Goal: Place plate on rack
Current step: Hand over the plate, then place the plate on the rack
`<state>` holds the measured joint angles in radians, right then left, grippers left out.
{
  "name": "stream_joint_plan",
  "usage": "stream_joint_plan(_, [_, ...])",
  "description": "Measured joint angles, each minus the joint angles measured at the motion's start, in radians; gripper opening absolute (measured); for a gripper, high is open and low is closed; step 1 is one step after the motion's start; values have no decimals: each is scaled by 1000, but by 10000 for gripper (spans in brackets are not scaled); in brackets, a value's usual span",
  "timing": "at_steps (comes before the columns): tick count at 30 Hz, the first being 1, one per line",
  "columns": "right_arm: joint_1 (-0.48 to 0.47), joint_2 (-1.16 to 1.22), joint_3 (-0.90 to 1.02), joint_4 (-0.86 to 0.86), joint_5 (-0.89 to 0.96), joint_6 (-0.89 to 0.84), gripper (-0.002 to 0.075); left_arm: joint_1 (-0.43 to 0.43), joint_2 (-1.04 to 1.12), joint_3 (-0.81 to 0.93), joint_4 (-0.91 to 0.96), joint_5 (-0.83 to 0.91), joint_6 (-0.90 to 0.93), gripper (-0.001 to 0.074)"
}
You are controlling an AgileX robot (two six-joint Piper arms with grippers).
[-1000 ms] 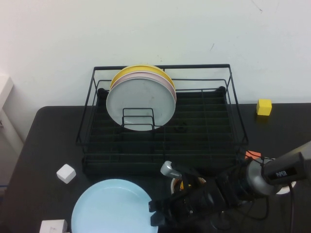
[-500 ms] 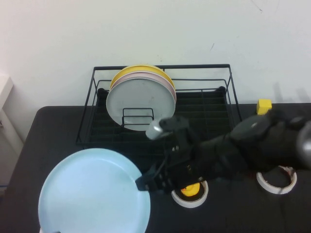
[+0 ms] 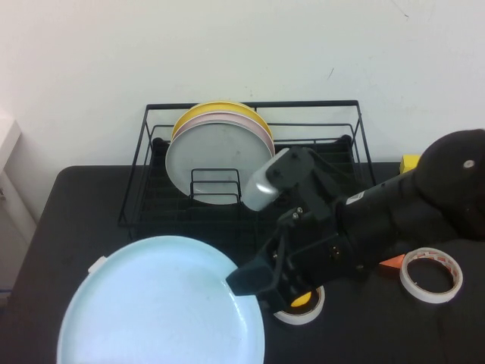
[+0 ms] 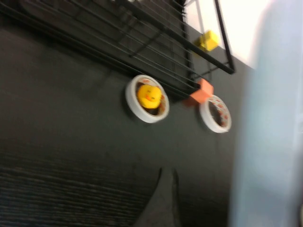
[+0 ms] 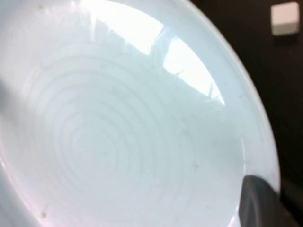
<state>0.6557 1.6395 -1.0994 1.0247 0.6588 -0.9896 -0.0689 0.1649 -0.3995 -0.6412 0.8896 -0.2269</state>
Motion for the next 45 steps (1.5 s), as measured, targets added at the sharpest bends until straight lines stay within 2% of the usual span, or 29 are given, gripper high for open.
stream_joint_plan(4, [28,-34,0,29,9,-2,9,0,7,0,45,-17,-9,615])
stream_joint_plan(6, [51,-38,0,34,12,-4,9,0,19,0,50,-27,-10,567])
stream_joint_plan(8, [64,-38,0,40,16,-15,9,0,34,0,55,-32,-10,459])
stream_joint_plan(11, [70,-38,0,65,14,-42,10,0,54,0,56,-40,23,199])
stream_joint_plan(13, [70,-38,0,87,8,-86,12,0,58,-2,47,-44,69,101])
stream_joint_plan(14, [70,-38,1,97,3,-106,12,0,60,-1,39,-44,97,88])
stream_joint_plan(20, [64,-38,5,160,-3,-207,14,0,60,-10,37,-54,282,88])
stream_joint_plan(23, [60,-38,6,181,24,-263,50,0,60,-10,42,-56,368,88])
stream_joint_plan(26, [54,-38,6,206,65,-300,148,0,60,-10,51,-56,435,88])
stream_joint_plan(30, [44,-38,-5,220,120,-298,344,0,60,-10,51,-61,574,88])
stream_joint_plan(33, [12,-44,-63,251,230,-252,403,0,60,-10,44,-45,726,88])
stream_joint_plan(35, [-20,-64,-111,270,324,-216,395,0,60,-10,42,-38,825,88])
stream_joint_plan(38, [-79,-105,-180,278,464,-178,326,0,60,-10,31,-65,980,88])
stream_joint_plan(41, [-121,-170,-227,256,516,-151,206,0,60,-10,-50,-119,1195,88])
stream_joint_plan(43, [-134,-237,-236,204,531,-144,106,0,60,-10,-156,-161,1357,88])
stream_joint_plan(45, [-138,-314,-239,123,541,-134,46,0,64,-10,-284,-225,1527,88])
